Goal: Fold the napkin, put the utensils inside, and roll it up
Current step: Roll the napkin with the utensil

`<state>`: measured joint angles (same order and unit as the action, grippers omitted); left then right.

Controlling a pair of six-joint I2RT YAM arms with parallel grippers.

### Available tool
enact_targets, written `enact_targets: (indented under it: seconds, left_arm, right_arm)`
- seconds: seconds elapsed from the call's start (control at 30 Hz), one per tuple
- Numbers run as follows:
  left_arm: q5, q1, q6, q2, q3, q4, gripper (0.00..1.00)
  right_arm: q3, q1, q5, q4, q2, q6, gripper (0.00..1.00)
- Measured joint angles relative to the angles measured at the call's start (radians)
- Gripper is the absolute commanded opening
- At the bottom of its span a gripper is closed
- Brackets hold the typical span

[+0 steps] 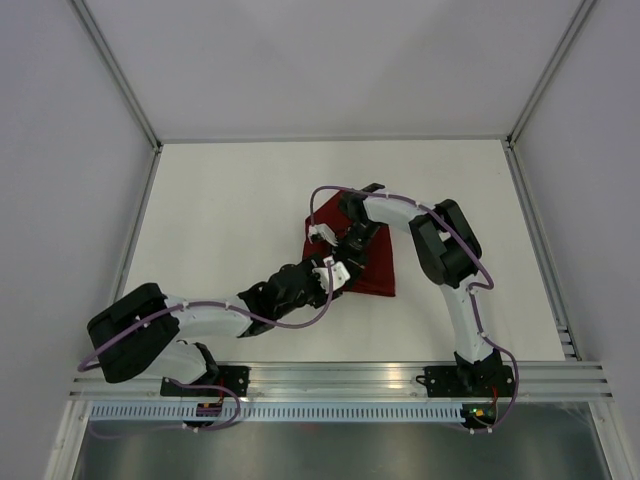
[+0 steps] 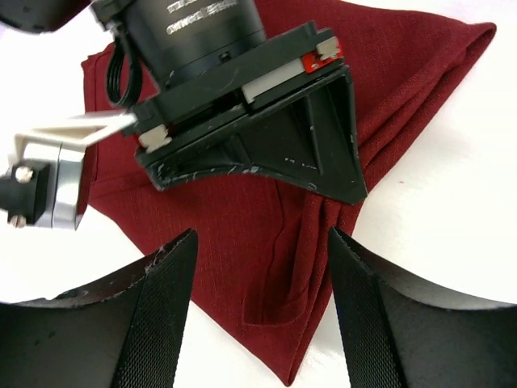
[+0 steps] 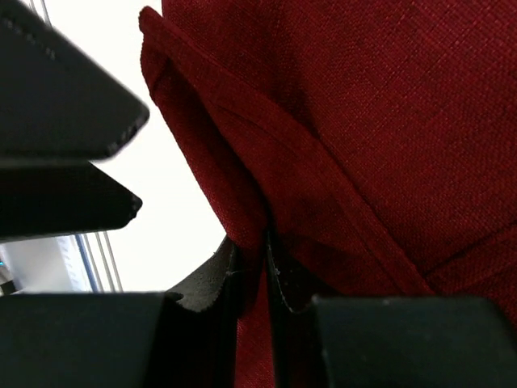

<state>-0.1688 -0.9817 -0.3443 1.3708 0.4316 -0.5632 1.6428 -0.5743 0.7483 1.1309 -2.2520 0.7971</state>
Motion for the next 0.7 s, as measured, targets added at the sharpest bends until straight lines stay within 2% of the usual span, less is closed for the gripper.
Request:
enact_targets:
  seconds: [0.3,0.7]
  left_arm:
    - [0.075,-0.033,-0.048,0.042,0.094,0.113,0.75]
    - [0.06,-0.071,-0.114,0.174,0.103,0.14,0.77]
  right_arm:
    - [-0.004,0.017,0.005,0.051,-0.013,0.003,0.09]
    - [-0.005,0.029,0.014,0.093,-0.026,0.005,0.08]
